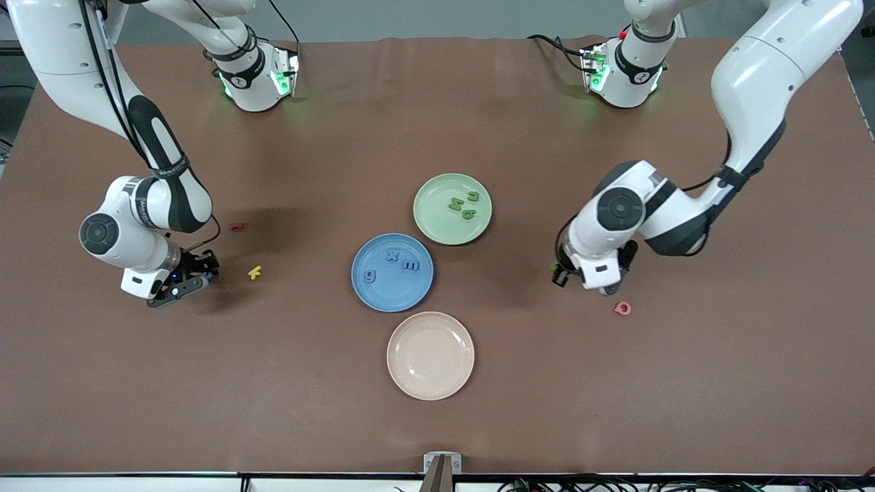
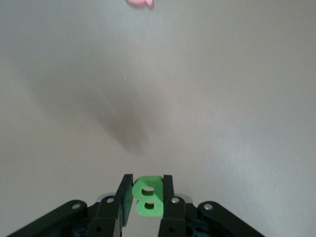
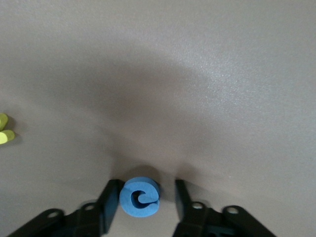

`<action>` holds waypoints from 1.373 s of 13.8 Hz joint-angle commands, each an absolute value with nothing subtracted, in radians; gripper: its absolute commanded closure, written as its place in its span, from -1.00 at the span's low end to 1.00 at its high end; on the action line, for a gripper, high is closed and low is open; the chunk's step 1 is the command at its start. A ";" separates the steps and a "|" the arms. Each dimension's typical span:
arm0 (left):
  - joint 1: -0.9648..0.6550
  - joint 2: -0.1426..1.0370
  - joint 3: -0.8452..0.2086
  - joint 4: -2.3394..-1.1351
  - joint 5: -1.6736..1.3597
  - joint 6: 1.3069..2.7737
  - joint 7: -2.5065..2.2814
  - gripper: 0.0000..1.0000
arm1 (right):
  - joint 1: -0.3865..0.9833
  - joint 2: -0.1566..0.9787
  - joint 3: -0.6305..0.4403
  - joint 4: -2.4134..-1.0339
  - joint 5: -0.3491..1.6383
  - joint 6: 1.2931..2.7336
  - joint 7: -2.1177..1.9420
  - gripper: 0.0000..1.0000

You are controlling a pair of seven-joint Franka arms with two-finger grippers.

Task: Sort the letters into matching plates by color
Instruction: 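Carry B to green plate with the left gripper while the right gripper grasps e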

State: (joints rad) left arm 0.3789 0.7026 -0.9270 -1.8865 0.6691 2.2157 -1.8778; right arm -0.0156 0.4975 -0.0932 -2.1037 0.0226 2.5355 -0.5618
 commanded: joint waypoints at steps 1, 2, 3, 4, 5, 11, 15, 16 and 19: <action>0.327 0.687 -0.923 -1.885 0.663 2.239 -1.933 0.99 | -0.017 0.506 -0.086 -2.105 0.014 2.534 -0.569 0.53; 0.312 0.693 -0.923 -1.882 0.670 2.250 -1.957 0.99 | -0.017 0.506 -0.086 -2.103 0.014 2.534 -0.569 0.61; 0.295 0.693 -0.923 -1.882 0.672 2.261 -1.966 0.99 | -0.017 0.505 -0.086 -2.103 0.014 2.533 -0.568 0.69; 0.282 0.693 -0.922 -1.882 0.672 2.269 -1.976 0.99 | -0.017 0.502 -0.086 -2.102 0.014 2.533 -0.568 0.74; 0.272 0.693 -0.922 -1.882 0.672 2.270 -1.992 0.99 | -0.017 0.499 -0.086 -2.095 0.014 2.533 -0.565 0.75; 0.195 0.701 -0.922 -1.879 0.670 2.307 -2.117 0.99 | 0.052 0.446 -0.084 -1.972 0.020 2.286 -0.431 0.80; 0.144 0.703 -0.922 -1.881 0.670 2.315 -2.187 0.99 | 0.159 0.451 -0.084 -1.818 0.021 2.071 -0.179 0.80; 0.135 0.703 -0.920 -1.881 0.670 2.315 -2.197 0.99 | 0.194 0.453 -0.083 -1.789 0.025 2.047 -0.093 0.80; 0.101 0.715 -0.920 -1.881 0.669 2.316 -2.220 0.99 | 0.332 0.465 -0.083 -1.744 0.099 2.040 0.154 0.80</action>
